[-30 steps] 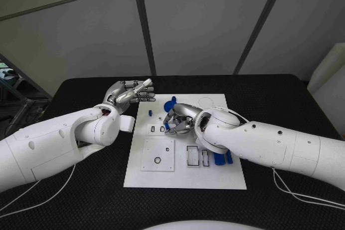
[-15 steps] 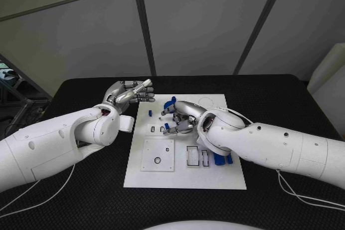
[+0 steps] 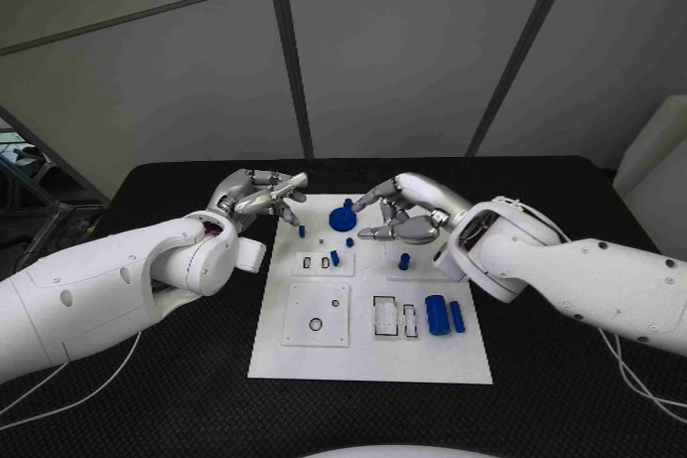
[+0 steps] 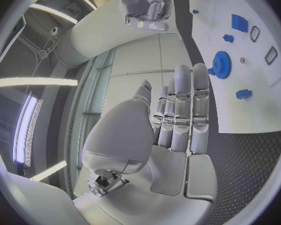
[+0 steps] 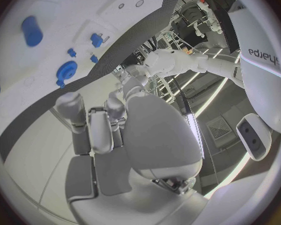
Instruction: Assemble the parts on the task board
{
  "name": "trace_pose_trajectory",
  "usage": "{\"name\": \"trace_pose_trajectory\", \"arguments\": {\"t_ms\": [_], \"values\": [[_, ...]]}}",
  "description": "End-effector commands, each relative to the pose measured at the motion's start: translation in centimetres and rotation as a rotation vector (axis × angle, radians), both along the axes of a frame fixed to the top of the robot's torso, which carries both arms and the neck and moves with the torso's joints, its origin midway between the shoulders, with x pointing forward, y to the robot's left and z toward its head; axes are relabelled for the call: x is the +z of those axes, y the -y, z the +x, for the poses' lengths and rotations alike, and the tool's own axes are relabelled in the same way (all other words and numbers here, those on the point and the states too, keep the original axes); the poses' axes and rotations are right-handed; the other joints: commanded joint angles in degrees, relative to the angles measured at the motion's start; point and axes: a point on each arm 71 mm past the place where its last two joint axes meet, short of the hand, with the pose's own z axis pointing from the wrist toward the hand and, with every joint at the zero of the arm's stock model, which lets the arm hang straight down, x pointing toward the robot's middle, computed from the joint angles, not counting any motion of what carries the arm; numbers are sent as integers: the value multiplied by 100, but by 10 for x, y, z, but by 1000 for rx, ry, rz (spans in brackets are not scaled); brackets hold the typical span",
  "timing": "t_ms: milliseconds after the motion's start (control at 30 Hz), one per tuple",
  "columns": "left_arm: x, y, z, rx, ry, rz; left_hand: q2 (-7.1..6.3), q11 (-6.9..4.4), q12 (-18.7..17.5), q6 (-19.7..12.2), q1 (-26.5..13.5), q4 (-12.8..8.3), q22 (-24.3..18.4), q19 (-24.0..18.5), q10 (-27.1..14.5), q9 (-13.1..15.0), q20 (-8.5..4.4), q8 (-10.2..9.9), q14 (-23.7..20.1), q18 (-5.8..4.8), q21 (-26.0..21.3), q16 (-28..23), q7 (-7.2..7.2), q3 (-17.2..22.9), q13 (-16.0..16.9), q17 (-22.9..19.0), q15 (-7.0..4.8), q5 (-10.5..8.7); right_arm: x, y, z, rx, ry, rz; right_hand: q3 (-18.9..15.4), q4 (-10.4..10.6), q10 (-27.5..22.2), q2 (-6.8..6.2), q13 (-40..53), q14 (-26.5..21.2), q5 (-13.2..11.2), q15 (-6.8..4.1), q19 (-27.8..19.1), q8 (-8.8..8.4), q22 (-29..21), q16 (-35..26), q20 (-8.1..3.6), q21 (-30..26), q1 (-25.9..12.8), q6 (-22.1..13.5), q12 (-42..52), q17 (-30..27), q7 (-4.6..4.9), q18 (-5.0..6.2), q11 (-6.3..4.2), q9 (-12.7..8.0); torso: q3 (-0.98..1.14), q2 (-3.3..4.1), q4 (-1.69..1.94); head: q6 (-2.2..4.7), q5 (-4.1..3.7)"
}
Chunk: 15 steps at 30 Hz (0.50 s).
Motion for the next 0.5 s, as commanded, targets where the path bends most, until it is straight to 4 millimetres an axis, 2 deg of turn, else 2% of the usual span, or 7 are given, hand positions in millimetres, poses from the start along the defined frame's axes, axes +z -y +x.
{"name": "trace_pose_trajectory", "arguments": {"t_ms": [33,100,133,200,300,333,500], "values": [[-6,4,-1,-89,-113,232,98,-42,727,-94,-103,82,1007,18,-140,112,-92,254,-81,-116,986,1952,-100,-38,544,1754,-35,5,14,16,6,-6,-61,124,17,-35,-520,110,-1067,-261,-72,-53,-639,-16,-1131,-1021,-42,-893,8,83,-1126,-1163,-21,191,-52,-46,28,-75,-40,-18,44],[-7,6,-2,-145,-163,327,61,-88,1476,-180,-193,159,1913,170,-208,217,-80,479,63,-231,1766,3039,-98,-127,1085,2756,-168,-16,21,31,14,-46,-81,159,46,-7,-838,124,-1865,-628,-114,-57,-1135,-59,-1998,-2116,-43,-1647,14,100,-2032,-2312,-28,326,-52,-58,31,-106,-48,-25,61],[-8,8,-2,-175,-188,374,82,-136,1807,-170,-275,236,2417,307,-215,274,-131,596,183,-256,2150,3529,-136,-167,1320,3251,-129,-19,23,38,17,-66,-91,177,80,17,-857,122,-2147,-908,-121,-44,-1261,-86,-2229,-2947,-31,-1949,37,120,-2408,-3083,-20,339,-45,-61,32,-123,-56,-32,74],[-7,11,-2,-217,-222,449,122,-234,2651,-222,-365,387,3229,521,-351,422,-176,881,358,-347,2790,4202,-207,-253,1969,3927,-177,-1,26,48,23,-96,-104,202,133,69,-896,119,-2534,-1089,-112,-6,-1359,-109,-2423,-3532,2,-2264,56,170,-2918,-3429,0,328,-25,-58,36,-153,-65,-55,99],[-2,17,1,-292,-274,624,235,-301,4390,-203,-661,697,4402,909,72,684,-241,1319,609,-518,3601,4881,-298,-438,3811,4696,-259,-25,28,66,34,-150,-119,241,283,226,-756,67,-3494,-1457,-96,132,-1648,-153,-2872,-4694,139,-2998,106,318,-4049,-3983,54,298,88,-55,50,-204,-71,-97,135],[-1,18,2,-299,-278,644,301,-360,4706,-281,-807,702,4600,980,119,789,-274,1453,643,-546,3743,4963,-334,-550,4145,4791,-297,-2,28,68,35,-155,-120,244,319,269,-683,35,-3742,-1482,-95,176,-1681,-166,-2984,-4969,181,-3171,113,362,-4318,-4130,77,301,106,-55,52,-211,-72,-102,136],[11,26,12,-357,-275,873,460,-380,5119,-340,-1019,722,4792,1067,204,1021,-321,1737,668,-569,3862,5027,-377,-743,4634,4870,-338,-82,28,82,46,-204,-124,271,452,369,-284,-61,-4632,-1287,-89,274,-1569,-285,-3409,-5908,306,-3777,132,475,-5171,-4648,137,326,169,-61,74,-275,-82,-150,171]]}}
